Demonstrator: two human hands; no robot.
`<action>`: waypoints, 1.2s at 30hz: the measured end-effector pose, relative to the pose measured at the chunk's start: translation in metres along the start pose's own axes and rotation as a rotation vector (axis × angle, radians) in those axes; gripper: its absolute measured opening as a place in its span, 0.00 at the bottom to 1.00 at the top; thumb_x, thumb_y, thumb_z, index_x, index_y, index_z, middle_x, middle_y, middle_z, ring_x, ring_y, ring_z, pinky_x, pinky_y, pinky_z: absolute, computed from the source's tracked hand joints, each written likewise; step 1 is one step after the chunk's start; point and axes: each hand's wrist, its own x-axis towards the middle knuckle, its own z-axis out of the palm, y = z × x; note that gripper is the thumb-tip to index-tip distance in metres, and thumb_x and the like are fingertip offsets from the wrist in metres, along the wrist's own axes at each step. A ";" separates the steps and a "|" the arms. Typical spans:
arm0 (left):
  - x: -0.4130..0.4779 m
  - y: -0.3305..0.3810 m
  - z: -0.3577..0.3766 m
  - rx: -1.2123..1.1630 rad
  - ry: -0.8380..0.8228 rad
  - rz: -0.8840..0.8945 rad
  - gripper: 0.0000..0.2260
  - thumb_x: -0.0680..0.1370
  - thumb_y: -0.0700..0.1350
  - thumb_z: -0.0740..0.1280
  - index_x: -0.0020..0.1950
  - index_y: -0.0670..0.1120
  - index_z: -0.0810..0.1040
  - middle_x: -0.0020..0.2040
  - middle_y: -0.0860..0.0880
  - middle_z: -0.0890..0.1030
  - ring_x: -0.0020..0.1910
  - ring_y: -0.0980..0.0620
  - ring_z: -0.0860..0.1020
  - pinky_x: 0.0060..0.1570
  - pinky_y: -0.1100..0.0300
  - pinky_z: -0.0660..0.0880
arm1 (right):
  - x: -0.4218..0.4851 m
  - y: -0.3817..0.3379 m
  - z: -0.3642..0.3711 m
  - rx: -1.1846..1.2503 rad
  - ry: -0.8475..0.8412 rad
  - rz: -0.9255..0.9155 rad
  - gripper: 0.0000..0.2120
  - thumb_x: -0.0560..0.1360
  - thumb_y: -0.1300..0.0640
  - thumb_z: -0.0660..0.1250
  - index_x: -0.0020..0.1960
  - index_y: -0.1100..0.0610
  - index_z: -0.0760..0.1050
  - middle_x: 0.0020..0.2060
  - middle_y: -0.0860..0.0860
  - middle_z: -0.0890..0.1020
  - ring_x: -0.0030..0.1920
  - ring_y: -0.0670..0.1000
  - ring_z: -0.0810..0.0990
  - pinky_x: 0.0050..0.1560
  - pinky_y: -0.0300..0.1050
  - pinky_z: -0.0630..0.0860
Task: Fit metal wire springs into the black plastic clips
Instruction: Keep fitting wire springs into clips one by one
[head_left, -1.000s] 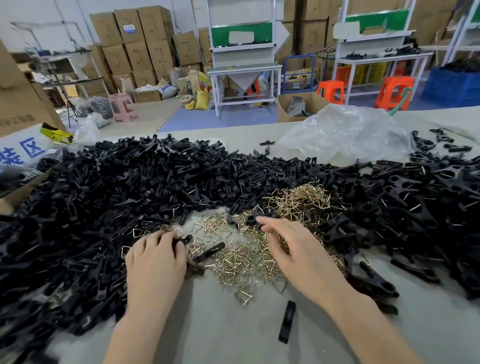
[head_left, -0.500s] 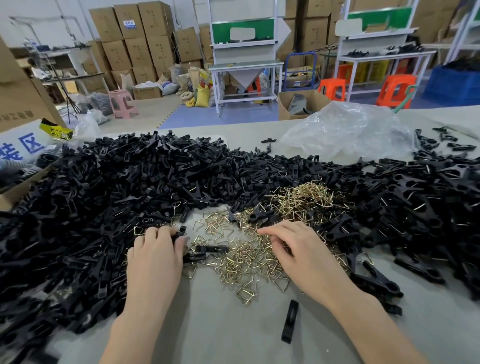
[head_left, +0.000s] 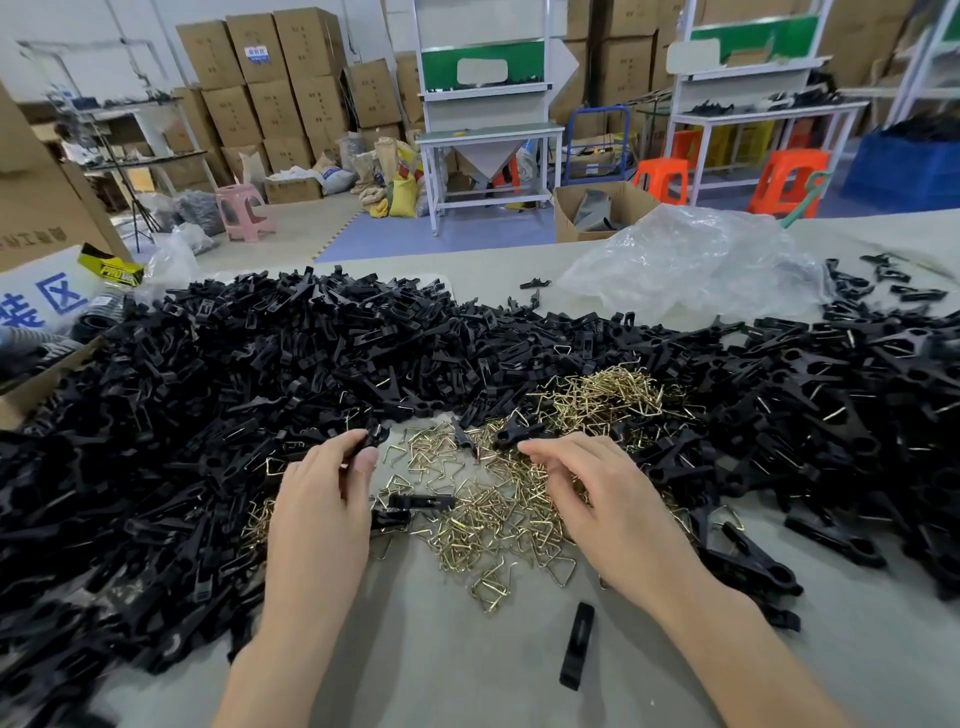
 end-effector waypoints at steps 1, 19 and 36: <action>0.000 0.003 0.000 -0.059 0.013 0.002 0.14 0.82 0.53 0.63 0.64 0.51 0.78 0.53 0.55 0.82 0.51 0.54 0.77 0.52 0.60 0.71 | 0.000 -0.001 0.000 0.011 0.006 -0.001 0.16 0.83 0.55 0.59 0.68 0.45 0.76 0.54 0.34 0.78 0.60 0.37 0.72 0.63 0.30 0.66; -0.031 0.043 0.023 -0.118 -0.287 0.289 0.15 0.83 0.53 0.57 0.67 0.56 0.74 0.56 0.66 0.73 0.55 0.63 0.75 0.54 0.72 0.69 | 0.000 -0.011 0.010 0.063 -0.088 -0.015 0.25 0.80 0.33 0.53 0.73 0.38 0.68 0.52 0.24 0.71 0.61 0.28 0.68 0.60 0.21 0.61; -0.037 0.044 0.024 -0.206 -0.295 0.277 0.11 0.83 0.60 0.53 0.63 0.67 0.68 0.45 0.63 0.80 0.47 0.60 0.79 0.47 0.56 0.77 | 0.003 -0.019 0.007 0.553 -0.085 0.147 0.09 0.81 0.40 0.64 0.58 0.35 0.79 0.47 0.42 0.86 0.49 0.44 0.84 0.50 0.40 0.80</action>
